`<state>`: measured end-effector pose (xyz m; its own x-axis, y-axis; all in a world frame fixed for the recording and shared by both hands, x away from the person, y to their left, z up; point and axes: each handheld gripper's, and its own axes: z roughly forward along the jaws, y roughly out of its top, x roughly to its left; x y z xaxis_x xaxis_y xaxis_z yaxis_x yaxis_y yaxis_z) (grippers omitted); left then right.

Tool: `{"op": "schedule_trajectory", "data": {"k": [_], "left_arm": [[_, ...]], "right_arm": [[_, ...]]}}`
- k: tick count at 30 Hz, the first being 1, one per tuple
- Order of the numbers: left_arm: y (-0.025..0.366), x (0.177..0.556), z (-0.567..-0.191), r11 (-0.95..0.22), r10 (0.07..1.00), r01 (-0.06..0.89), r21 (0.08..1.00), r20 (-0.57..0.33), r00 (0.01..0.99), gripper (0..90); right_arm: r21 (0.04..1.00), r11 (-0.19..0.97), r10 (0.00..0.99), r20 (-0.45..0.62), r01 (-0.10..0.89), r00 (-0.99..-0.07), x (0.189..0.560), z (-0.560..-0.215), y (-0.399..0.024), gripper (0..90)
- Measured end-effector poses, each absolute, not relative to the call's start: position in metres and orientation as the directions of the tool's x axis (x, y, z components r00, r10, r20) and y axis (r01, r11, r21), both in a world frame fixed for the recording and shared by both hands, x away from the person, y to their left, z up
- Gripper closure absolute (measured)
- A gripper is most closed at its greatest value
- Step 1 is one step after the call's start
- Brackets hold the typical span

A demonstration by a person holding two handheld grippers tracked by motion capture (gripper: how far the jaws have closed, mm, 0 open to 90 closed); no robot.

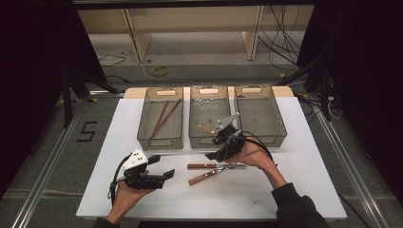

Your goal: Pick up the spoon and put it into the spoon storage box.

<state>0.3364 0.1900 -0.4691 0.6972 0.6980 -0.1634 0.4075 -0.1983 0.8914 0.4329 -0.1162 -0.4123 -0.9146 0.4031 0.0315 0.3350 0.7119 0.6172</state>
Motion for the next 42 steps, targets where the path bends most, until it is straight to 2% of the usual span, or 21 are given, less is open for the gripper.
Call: {"op": "schedule_trajectory", "data": {"k": [28, 42], "left_arm": [[0.188, 0.338, -0.469, -0.197, 0.696, 0.407, 0.892, -0.166, 0.699, 17.5], [0.19, 0.339, -0.469, -0.196, 0.697, 0.408, 0.891, -0.166, 0.697, 17.5]], "right_arm": [[0.54, 0.776, 0.361, 0.043, 0.326, -0.932, 0.432, -0.44, -0.103, 34.5], [0.489, 0.804, 0.362, 0.053, 0.34, -0.931, 0.44, -0.457, -0.101, 37.1]]}}
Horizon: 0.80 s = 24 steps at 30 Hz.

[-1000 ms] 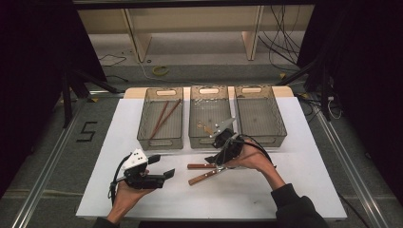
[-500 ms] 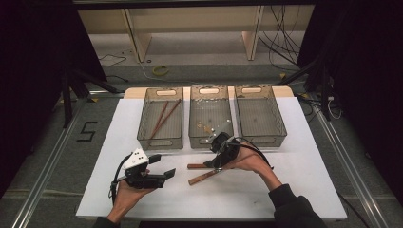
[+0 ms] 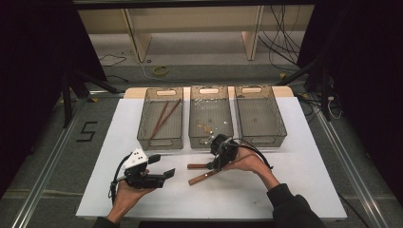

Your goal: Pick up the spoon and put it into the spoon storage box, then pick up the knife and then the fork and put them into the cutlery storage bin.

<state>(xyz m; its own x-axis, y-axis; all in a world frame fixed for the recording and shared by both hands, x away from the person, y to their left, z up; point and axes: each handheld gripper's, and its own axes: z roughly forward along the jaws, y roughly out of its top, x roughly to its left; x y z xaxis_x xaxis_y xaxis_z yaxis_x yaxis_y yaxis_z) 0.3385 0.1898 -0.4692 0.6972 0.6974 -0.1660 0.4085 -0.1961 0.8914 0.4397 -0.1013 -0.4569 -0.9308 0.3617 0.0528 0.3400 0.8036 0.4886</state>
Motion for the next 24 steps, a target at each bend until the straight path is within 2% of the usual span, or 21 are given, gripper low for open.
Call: {"op": "schedule_trajectory", "data": {"k": [24], "left_arm": [[0.1892, 0.3374, -0.4695, -0.2, 0.696, 0.409, 0.89, -0.165, 0.698, 17.5]], "right_arm": [[0.444, 0.835, 0.347, 0.034, 0.325, -0.937, 0.4396, -0.4642, -0.0977, 43.3]]}}
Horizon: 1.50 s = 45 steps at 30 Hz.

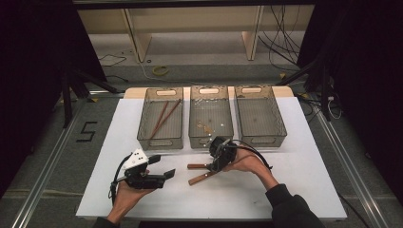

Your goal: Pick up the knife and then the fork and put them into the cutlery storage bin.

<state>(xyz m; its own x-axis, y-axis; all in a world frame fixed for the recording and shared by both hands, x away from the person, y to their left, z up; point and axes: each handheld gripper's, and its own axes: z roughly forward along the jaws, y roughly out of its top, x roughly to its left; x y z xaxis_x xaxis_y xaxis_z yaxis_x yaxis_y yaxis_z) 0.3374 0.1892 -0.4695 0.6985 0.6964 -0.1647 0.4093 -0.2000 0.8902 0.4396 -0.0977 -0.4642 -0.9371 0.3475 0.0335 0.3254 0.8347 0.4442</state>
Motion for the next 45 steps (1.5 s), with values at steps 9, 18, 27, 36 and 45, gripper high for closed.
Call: {"op": "schedule_trajectory", "data": {"k": [9, 18, 27, 36, 45], "left_arm": [[0.1887, 0.3362, -0.4694, -0.204, 0.696, 0.405, 0.891, -0.158, 0.7, 17.5], [0.1887, 0.3361, -0.4697, -0.206, 0.696, 0.404, 0.891, -0.157, 0.7, 17.6], [0.1886, 0.336, -0.4697, -0.211, 0.696, 0.405, 0.89, -0.154, 0.702, 17.6], [0.1884, 0.3358, -0.4696, -0.212, 0.695, 0.404, 0.89, -0.153, 0.702, 17.6], [0.188, 0.3358, -0.4698, -0.215, 0.694, 0.403, 0.89, -0.151, 0.704, 17.7]], "right_arm": [[0.417, 0.853, 0.341, 0.008, 0.313, -0.94, 0.4392, -0.4639, -0.097, 47.7], [0.397, 0.86, 0.343, 0.018, 0.321, -0.939, 0.4403, -0.4638, -0.0976, 52.4], [0.387, 0.871, 0.315, 0.029, 0.302, -0.949, 0.4411, -0.4649, -0.0959, 58.1], [0.346, 0.899, 0.292, -0.013, 0.269, -0.956, 0.4381, -0.4657, -0.0898, 66.9], [0.324, 0.915, 0.262, -0.027, 0.24, -0.965, 0.4345, -0.4644, -0.0881, 76.9]]}}
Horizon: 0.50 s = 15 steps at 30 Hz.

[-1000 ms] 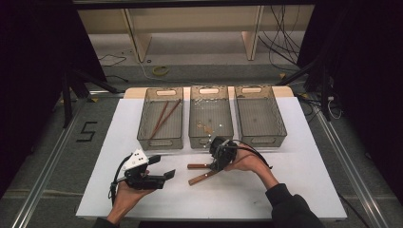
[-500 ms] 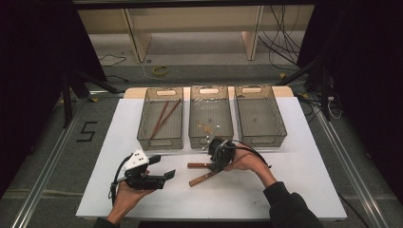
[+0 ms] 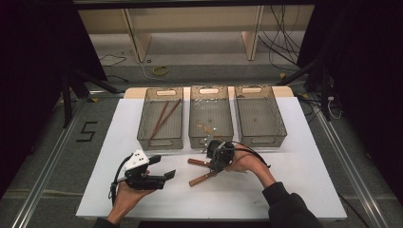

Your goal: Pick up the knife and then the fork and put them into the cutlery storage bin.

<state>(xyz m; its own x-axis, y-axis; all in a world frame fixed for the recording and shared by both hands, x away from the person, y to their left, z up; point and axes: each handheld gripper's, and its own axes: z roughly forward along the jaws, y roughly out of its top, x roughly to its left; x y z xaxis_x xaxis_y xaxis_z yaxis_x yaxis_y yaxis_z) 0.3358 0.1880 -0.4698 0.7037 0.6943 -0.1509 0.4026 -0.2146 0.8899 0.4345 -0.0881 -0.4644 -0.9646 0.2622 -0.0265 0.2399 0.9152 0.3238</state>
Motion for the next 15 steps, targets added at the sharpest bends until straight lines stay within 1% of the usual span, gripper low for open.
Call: {"op": "schedule_trajectory", "data": {"k": [6, 8, 11, 15], "left_arm": [[0.1881, 0.3358, -0.4697, -0.214, 0.695, 0.403, 0.89, -0.151, 0.703, 17.7], [0.1884, 0.3358, -0.4695, -0.214, 0.696, 0.403, 0.89, -0.151, 0.703, 17.8], [0.1887, 0.3358, -0.4696, -0.213, 0.697, 0.403, 0.89, -0.151, 0.701, 17.8], [0.1889, 0.3359, -0.4694, -0.214, 0.697, 0.402, 0.89, -0.149, 0.701, 17.8]], "right_arm": [[0.325, 0.916, 0.262, -0.036, 0.237, -0.964, 0.4339, -0.4644, -0.0875, 77.3], [0.327, 0.909, 0.282, -0.027, 0.258, -0.959, 0.4339, -0.4641, -0.0875, 77.4], [0.329, 0.909, 0.282, -0.035, 0.255, -0.959, 0.4345, -0.4635, -0.0891, 77.5], [0.346, 0.895, 0.31, -0.025, 0.283, -0.95, 0.4348, -0.4608, -0.0911, 77.6]]}}
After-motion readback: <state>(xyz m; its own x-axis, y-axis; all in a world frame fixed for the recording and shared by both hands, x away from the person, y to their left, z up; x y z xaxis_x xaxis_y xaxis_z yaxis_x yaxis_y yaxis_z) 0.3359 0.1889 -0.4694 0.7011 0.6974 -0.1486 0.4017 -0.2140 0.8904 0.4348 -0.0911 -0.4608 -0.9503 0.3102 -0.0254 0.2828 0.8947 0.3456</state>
